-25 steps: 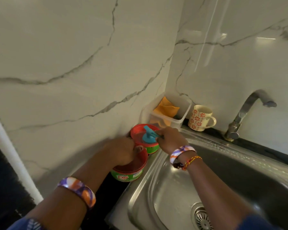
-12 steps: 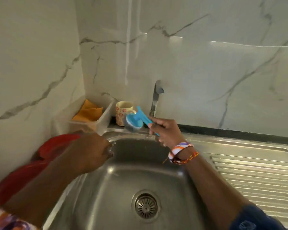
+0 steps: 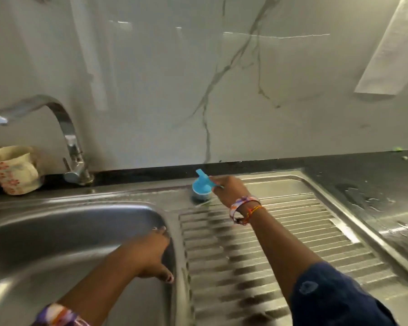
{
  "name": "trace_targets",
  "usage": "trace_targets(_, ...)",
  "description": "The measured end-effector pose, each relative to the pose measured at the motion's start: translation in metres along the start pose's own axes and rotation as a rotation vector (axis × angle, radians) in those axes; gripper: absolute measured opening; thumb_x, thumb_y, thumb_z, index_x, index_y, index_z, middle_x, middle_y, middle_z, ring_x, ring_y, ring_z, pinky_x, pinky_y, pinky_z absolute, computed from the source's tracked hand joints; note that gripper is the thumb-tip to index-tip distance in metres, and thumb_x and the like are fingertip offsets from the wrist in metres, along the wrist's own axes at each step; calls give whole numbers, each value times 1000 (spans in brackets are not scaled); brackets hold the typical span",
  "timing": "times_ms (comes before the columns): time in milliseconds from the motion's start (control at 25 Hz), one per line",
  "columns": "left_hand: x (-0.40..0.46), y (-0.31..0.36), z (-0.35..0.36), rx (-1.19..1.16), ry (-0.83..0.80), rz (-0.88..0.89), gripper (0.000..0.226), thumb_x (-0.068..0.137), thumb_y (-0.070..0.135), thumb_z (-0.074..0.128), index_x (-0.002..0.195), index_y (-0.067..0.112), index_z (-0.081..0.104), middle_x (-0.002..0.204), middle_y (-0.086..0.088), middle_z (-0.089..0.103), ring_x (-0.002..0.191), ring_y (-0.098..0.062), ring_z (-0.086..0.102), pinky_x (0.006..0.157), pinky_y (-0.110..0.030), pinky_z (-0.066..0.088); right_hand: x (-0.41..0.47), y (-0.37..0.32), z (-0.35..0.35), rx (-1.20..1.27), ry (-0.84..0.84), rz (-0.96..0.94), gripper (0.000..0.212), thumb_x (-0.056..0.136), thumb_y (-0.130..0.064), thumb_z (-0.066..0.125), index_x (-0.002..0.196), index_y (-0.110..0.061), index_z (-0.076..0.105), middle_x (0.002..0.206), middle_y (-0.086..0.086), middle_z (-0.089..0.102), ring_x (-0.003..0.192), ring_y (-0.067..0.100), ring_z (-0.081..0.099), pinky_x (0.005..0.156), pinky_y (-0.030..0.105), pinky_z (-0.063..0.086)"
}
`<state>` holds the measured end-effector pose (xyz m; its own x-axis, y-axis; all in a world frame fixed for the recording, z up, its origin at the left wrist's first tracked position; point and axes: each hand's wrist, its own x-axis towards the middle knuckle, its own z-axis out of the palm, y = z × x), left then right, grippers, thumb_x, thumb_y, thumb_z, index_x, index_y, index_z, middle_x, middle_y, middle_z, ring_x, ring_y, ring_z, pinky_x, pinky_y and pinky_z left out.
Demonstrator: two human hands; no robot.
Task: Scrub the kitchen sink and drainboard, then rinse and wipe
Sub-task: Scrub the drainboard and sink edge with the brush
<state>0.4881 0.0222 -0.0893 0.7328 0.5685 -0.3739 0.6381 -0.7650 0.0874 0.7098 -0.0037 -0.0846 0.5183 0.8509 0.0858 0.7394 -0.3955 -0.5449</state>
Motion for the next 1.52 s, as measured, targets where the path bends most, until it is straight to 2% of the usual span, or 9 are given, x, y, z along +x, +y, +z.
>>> trace_targets(120,21,11,6,34,-66,-29,81,75,45,72,141,15,34,150,-4,32,135,-20,36,110,-33,34,9,98,-83,-156,29,197,37,96,-14,46,133,-13,54,120,17,63,97,23,59,79,25,40)
trace_targets(320,27,14,5,78,-132,-50,85,77,43,72,144,11,30,152,-5,28,136,-21,34,112,-32,31,-1,139,-135,-332,174,553,33,94,-16,51,124,-5,57,116,21,61,104,35,60,87,39,48)
trace_targets(440,30,21,3,100,-156,-103,88,73,44,75,143,13,30,149,-5,34,132,-22,39,108,-31,35,-13,70,-82,-339,203,353,28,96,-19,49,118,-4,58,113,14,64,102,31,62,81,35,50)
trace_targets(600,31,27,-1,118,-168,-113,78,71,45,77,135,14,44,137,-3,49,121,-20,51,101,-28,41,-44,-53,9,-122,-27,-45,28,97,-17,44,120,-10,57,119,12,62,110,29,59,88,33,48)
trace_targets(720,27,27,-1,81,-166,-90,72,72,42,77,131,15,47,136,-2,49,118,-19,51,99,-27,41,-46,-70,18,-39,-171,-150,32,94,-14,47,122,-11,59,120,13,63,112,31,58,93,36,46)
trace_targets(880,24,23,2,35,-132,-91,70,72,40,77,129,16,43,133,-1,47,117,-18,49,99,-28,42,-37,28,-47,-137,-17,61,34,96,-16,44,126,-16,59,116,14,65,106,29,61,87,32,46)
trace_targets(1120,27,27,-1,94,-147,-81,70,72,42,77,126,9,46,129,-5,49,115,-21,50,95,-27,42,-41,139,-153,-439,136,492,30,92,-18,54,114,1,61,106,23,64,94,35,62,78,36,47)
trace_targets(1360,28,36,-5,156,-165,-100,63,74,38,76,126,10,53,127,-4,52,113,-19,52,90,-22,41,-25,41,-49,-288,114,143,27,97,-21,45,113,-8,63,109,12,66,99,28,63,69,27,39)
trace_targets(1520,29,41,-8,180,-173,-86,61,78,38,73,131,15,53,131,-3,55,119,-18,52,77,-10,39,-36,-42,14,-45,-128,-172,34,94,-14,45,125,-11,59,119,15,64,110,32,59,92,36,47)
